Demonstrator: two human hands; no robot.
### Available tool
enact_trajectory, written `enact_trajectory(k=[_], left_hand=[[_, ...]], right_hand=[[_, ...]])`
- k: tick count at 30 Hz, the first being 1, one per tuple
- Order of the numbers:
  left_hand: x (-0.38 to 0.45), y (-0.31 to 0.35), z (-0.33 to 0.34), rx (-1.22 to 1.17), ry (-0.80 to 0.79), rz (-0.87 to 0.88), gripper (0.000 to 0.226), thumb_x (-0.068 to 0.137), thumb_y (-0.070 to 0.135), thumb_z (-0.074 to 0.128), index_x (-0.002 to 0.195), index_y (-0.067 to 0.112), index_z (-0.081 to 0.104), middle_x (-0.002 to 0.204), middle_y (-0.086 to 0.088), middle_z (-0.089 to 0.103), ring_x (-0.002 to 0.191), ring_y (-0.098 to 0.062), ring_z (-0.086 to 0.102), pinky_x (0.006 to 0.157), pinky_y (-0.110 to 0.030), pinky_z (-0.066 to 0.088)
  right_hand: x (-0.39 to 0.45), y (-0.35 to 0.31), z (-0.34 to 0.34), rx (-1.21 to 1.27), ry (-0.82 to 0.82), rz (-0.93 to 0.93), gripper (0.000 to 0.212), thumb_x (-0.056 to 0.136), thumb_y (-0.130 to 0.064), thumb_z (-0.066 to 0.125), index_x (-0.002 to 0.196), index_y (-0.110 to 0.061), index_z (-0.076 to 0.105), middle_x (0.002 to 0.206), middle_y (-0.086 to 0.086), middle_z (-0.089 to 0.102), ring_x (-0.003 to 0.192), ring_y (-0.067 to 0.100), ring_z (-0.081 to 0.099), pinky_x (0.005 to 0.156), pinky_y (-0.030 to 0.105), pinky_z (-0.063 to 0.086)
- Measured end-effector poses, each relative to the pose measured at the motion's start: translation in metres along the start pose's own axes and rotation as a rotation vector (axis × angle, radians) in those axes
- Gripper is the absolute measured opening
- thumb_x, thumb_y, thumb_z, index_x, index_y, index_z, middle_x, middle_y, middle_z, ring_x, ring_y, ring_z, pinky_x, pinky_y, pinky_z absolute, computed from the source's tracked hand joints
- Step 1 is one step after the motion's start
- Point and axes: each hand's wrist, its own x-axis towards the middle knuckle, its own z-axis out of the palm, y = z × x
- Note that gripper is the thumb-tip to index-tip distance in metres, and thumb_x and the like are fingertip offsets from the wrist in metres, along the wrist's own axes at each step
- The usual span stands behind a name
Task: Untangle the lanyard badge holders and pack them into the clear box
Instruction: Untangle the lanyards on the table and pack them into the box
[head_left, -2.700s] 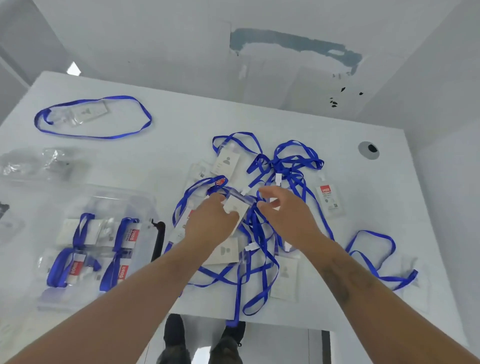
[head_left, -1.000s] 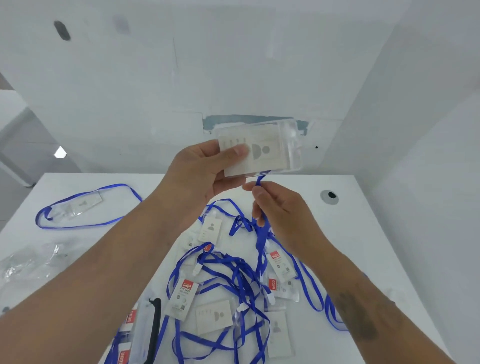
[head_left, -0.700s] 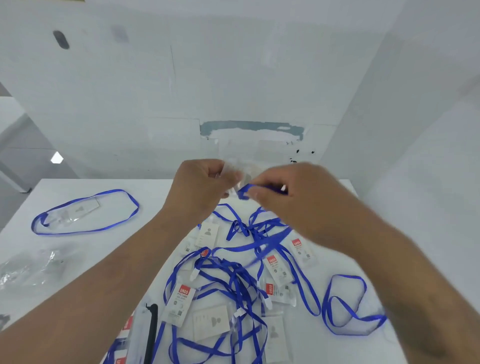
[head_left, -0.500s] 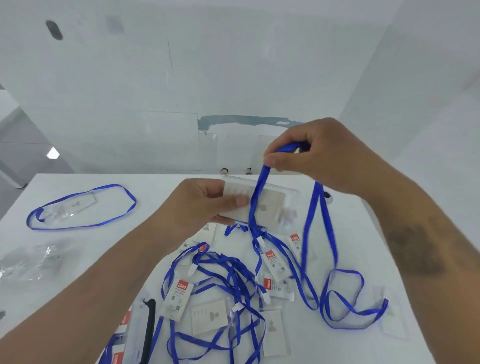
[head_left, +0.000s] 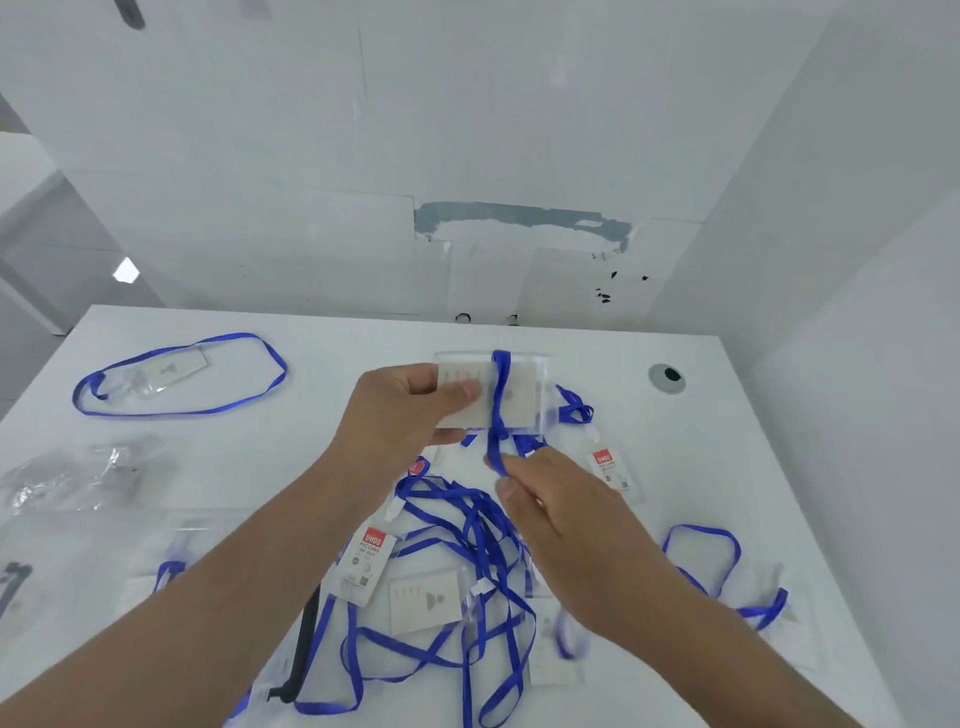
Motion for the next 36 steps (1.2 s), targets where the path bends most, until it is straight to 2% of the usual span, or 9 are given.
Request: enact_trajectory(k=[4, 8, 13, 16, 18, 21, 28, 32, 36], left_hand=[[-0.006, -0.018, -0.001, 0.186, -0.019, 0.006, 0.007, 0.087, 0.017, 0.072, 0.082, 0.017, 0.078, 0.079, -0.007, 0.077, 0.077, -0.022, 0.074, 0.064, -0.021, 0.059], [-0.020, -0.028, -0.004, 0.252, -0.211, -0.048, 0.014, 0.083, 0.023, 0.075, 0.094, 0.014, 0.078, 0.088, -0.007, 0.078, 0.085, -0.023, 0.075, 0.075, -0.033, 0.062], [-0.033, -0.029, -0.010, 0.002, -0.401, -0.146, 0.042, 0.071, 0.027, 0.078, 0.103, 0.000, 0.074, 0.107, -0.010, 0.074, 0.099, -0.033, 0.070, 0.075, -0.032, 0.061], [-0.037, -0.026, -0.008, -0.201, -0.397, -0.174, 0.030, 0.073, 0.018, 0.073, 0.100, 0.007, 0.077, 0.107, -0.014, 0.075, 0.095, -0.028, 0.073, 0.072, -0.030, 0.062], [-0.037, -0.024, -0.005, -0.273, -0.312, -0.187, 0.024, 0.073, 0.016, 0.071, 0.094, 0.009, 0.079, 0.103, -0.015, 0.075, 0.088, -0.024, 0.074, 0.065, -0.026, 0.061], [-0.030, -0.030, -0.002, -0.194, -0.143, -0.183, 0.017, 0.078, 0.019, 0.074, 0.093, 0.013, 0.079, 0.103, -0.016, 0.075, 0.097, -0.032, 0.072, 0.070, -0.028, 0.061], [-0.027, -0.040, 0.007, -0.019, 0.077, -0.136, 0.007, 0.085, 0.015, 0.073, 0.091, 0.014, 0.077, 0.080, -0.002, 0.078, 0.079, -0.019, 0.075, 0.059, -0.020, 0.059], [-0.031, -0.048, 0.008, 0.122, 0.023, -0.090, 0.039, 0.083, 0.021, 0.075, 0.101, -0.013, 0.065, 0.086, -0.028, 0.065, 0.085, -0.041, 0.068, 0.058, -0.018, 0.056], [-0.040, -0.042, 0.004, 0.126, -0.056, -0.091, 0.028, 0.081, 0.022, 0.076, 0.099, 0.000, 0.074, 0.091, -0.011, 0.074, 0.086, -0.028, 0.073, 0.064, -0.026, 0.061]], right_hand=[[-0.004, -0.017, -0.037, -0.123, 0.015, -0.114, 0.030, 0.101, -0.037, 0.038, 0.123, -0.042, 0.058, 0.106, -0.018, 0.055, 0.090, 0.001, 0.054, 0.083, 0.019, 0.042], [0.020, -0.003, -0.072, 0.131, 0.095, -0.089, 0.012, 0.088, -0.027, 0.067, 0.095, -0.034, 0.072, 0.068, -0.028, 0.062, 0.060, -0.009, 0.055, 0.058, 0.005, 0.038], [0.052, 0.035, -0.060, 0.620, 0.036, 0.077, 0.007, 0.080, -0.017, 0.077, 0.086, -0.020, 0.076, 0.072, -0.009, 0.073, 0.055, -0.001, 0.058, 0.057, 0.014, 0.044], [0.046, 0.051, -0.021, 0.785, 0.045, 0.254, 0.014, 0.081, -0.013, 0.072, 0.075, -0.024, 0.079, 0.073, -0.001, 0.074, 0.071, 0.020, 0.064, 0.071, 0.033, 0.053], [0.036, 0.053, 0.003, 0.658, 0.030, 0.358, 0.032, 0.086, -0.003, 0.060, 0.060, -0.017, 0.071, 0.054, -0.002, 0.063, 0.058, 0.023, 0.054, 0.060, 0.030, 0.049], [0.009, 0.041, 0.025, 0.521, -0.004, 0.318, 0.024, 0.095, -0.018, 0.055, 0.072, -0.013, 0.058, 0.047, -0.010, 0.043, 0.040, 0.003, 0.033, 0.042, 0.014, 0.030], [-0.020, 0.022, 0.003, -0.077, -0.054, -0.053, 0.034, 0.104, -0.031, 0.035, 0.133, -0.036, 0.052, 0.105, -0.018, 0.052, 0.093, 0.002, 0.051, 0.082, 0.017, 0.041], [-0.009, 0.019, -0.031, -0.072, 0.109, -0.149, 0.019, 0.093, -0.039, 0.056, 0.107, -0.044, 0.066, 0.082, -0.026, 0.057, 0.081, -0.002, 0.051, 0.076, 0.015, 0.041], [0.016, 0.028, -0.039, 0.074, 0.208, -0.119, 0.005, 0.081, -0.042, 0.072, 0.085, -0.040, 0.071, 0.082, -0.020, 0.060, 0.084, 0.003, 0.055, 0.073, 0.020, 0.044]])
